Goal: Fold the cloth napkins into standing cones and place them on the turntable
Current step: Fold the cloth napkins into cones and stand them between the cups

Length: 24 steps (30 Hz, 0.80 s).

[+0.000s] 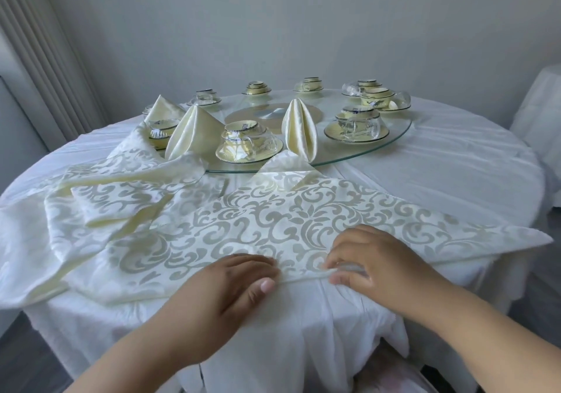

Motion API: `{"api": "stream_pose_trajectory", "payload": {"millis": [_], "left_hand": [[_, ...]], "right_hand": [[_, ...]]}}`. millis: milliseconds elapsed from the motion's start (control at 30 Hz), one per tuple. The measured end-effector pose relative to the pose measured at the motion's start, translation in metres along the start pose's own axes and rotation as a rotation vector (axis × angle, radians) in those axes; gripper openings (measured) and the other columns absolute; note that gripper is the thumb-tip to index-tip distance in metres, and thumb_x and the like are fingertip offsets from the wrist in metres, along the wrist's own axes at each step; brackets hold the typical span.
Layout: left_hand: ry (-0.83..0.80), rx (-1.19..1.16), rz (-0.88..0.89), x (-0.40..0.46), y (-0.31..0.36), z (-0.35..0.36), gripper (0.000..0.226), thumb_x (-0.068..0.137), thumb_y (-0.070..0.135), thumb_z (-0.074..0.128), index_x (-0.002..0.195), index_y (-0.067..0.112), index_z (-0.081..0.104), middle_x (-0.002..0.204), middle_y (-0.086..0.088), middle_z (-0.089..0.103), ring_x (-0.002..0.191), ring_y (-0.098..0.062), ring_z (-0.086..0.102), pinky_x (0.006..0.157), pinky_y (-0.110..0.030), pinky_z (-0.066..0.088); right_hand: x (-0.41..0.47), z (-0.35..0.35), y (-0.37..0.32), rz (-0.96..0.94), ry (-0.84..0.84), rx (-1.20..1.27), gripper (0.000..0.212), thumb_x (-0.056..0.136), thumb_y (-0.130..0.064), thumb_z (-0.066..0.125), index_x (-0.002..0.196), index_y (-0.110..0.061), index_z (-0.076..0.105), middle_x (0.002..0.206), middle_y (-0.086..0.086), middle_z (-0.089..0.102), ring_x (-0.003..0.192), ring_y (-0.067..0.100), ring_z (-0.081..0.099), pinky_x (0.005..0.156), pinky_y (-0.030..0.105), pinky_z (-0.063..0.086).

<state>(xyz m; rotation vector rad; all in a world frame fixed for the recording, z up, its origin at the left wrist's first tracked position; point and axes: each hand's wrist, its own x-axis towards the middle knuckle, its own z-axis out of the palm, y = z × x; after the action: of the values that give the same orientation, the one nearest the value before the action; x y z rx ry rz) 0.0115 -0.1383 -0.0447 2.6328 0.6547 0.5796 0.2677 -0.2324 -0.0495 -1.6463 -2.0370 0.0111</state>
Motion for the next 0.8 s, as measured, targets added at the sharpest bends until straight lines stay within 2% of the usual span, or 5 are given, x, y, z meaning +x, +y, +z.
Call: {"api": "stream_pose_trajectory", "payload": {"millis": [167, 367, 467, 600, 800], "left_hand": [[0.033, 0.123, -0.016, 0.000, -0.001, -0.006, 0.058, 0.087, 0.072, 0.030, 0.120, 0.036, 0.062, 0.117, 0.029, 0.059, 0.112, 0.013, 0.050, 0.092, -0.008, 0.039], [-0.016, 0.289, 0.148, -0.016, 0.015, -0.012, 0.040, 0.097, 0.058, 0.034, 0.113, 0.035, 0.062, 0.109, 0.027, 0.064, 0.097, 0.003, 0.059, 0.075, -0.018, 0.051], [-0.041, 0.217, 0.144, -0.016, 0.011, -0.013, 0.033, 0.099, 0.056, 0.033, 0.115, 0.041, 0.058, 0.115, 0.032, 0.057, 0.099, 0.005, 0.055, 0.079, -0.017, 0.046], [-0.038, 0.137, 0.125, -0.013, 0.003, -0.014, 0.034, 0.099, 0.056, 0.033, 0.115, 0.041, 0.060, 0.116, 0.034, 0.056, 0.104, 0.004, 0.053, 0.086, -0.013, 0.041], [-0.091, 0.183, 0.118, -0.028, -0.010, -0.025, 0.042, 0.096, 0.061, 0.037, 0.122, 0.038, 0.060, 0.127, 0.032, 0.052, 0.115, 0.004, 0.050, 0.093, -0.017, 0.039]], "right_hand": [[0.003, -0.017, 0.009, 0.005, -0.046, 0.004, 0.018, 0.085, -0.044, 0.056, 0.076, -0.030, 0.063, 0.079, -0.017, 0.060, 0.081, 0.001, 0.055, 0.072, 0.021, 0.046], [-0.019, -0.076, 0.019, 0.240, -0.461, 0.101, 0.013, 0.085, -0.039, 0.065, 0.076, -0.031, 0.067, 0.082, -0.020, 0.067, 0.081, 0.002, 0.062, 0.077, 0.024, 0.049], [0.017, -0.079, 0.018, 0.297, -0.503, 0.044, 0.023, 0.089, -0.053, 0.053, 0.094, -0.035, 0.066, 0.093, -0.024, 0.066, 0.085, -0.005, 0.060, 0.084, 0.025, 0.048], [0.094, -0.044, 0.030, 0.299, -0.463, -0.039, 0.050, 0.094, -0.058, 0.038, 0.136, -0.034, 0.047, 0.140, -0.015, 0.047, 0.123, 0.008, 0.049, 0.101, 0.026, 0.037], [0.152, -0.002, 0.057, 0.419, -0.570, -0.215, 0.070, 0.093, -0.067, 0.018, 0.152, -0.029, 0.020, 0.160, -0.007, 0.011, 0.148, 0.019, 0.006, 0.119, 0.042, 0.008]]}}
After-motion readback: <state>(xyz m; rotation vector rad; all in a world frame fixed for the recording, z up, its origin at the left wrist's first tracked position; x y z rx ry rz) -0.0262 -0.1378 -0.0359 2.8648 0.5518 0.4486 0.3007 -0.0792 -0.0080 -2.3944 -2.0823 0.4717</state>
